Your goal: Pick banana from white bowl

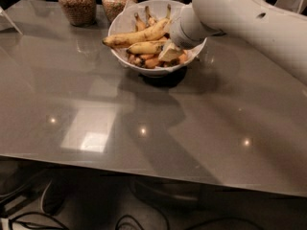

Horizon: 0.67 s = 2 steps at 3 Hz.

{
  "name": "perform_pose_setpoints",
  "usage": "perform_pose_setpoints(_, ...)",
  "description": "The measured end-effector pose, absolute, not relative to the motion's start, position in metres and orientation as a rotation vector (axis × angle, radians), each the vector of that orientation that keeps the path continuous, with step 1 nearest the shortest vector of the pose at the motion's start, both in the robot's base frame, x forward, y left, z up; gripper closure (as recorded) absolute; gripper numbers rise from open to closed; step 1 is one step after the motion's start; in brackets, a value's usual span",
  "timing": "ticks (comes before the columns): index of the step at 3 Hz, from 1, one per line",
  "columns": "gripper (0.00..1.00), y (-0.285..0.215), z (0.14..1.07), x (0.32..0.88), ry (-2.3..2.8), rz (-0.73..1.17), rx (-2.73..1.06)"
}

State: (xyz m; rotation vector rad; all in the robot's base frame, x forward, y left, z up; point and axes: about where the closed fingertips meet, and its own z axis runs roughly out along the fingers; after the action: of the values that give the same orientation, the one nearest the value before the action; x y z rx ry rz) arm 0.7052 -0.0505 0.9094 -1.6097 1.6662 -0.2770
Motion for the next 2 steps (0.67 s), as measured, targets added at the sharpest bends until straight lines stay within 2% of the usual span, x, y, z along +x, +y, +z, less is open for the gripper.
perform_pose_setpoints(2, 0.46, -0.0532, 0.8933, 0.7120, 1.727, -0.240, -1.604)
